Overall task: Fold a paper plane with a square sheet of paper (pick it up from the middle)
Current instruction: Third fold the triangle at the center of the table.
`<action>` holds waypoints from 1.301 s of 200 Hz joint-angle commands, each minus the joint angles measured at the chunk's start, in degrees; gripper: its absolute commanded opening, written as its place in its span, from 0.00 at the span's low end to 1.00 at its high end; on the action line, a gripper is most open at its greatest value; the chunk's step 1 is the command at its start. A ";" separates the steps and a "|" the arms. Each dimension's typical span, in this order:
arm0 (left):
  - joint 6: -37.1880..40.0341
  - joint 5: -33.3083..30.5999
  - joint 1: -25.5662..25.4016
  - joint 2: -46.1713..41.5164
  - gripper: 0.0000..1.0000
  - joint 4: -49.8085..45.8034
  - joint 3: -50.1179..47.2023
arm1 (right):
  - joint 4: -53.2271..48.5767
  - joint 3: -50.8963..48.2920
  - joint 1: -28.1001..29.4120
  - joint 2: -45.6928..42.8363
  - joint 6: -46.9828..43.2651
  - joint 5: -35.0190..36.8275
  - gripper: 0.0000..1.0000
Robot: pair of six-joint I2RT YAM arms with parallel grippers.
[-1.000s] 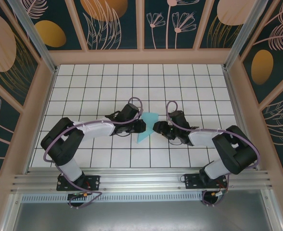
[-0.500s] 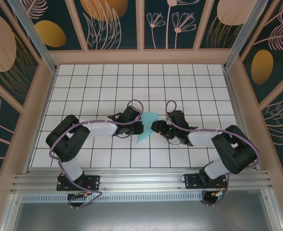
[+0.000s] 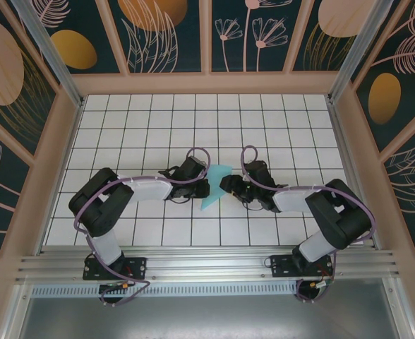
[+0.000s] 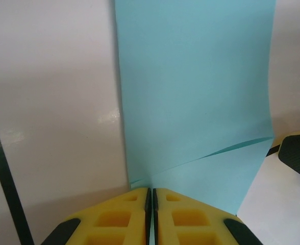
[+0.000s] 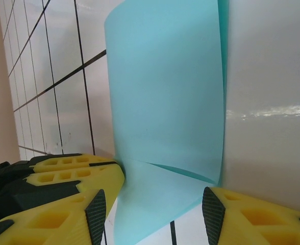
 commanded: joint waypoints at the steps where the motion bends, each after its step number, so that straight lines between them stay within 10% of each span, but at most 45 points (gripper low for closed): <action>1: 0.12 -1.54 0.04 1.29 0.15 -0.30 -0.91 | 0.63 1.87 0.29 1.10 1.03 -0.50 0.56; 260: 1.94 -2.09 0.04 -0.88 0.18 0.89 -0.69 | 2.88 0.34 0.58 1.02 7.04 -0.34 0.56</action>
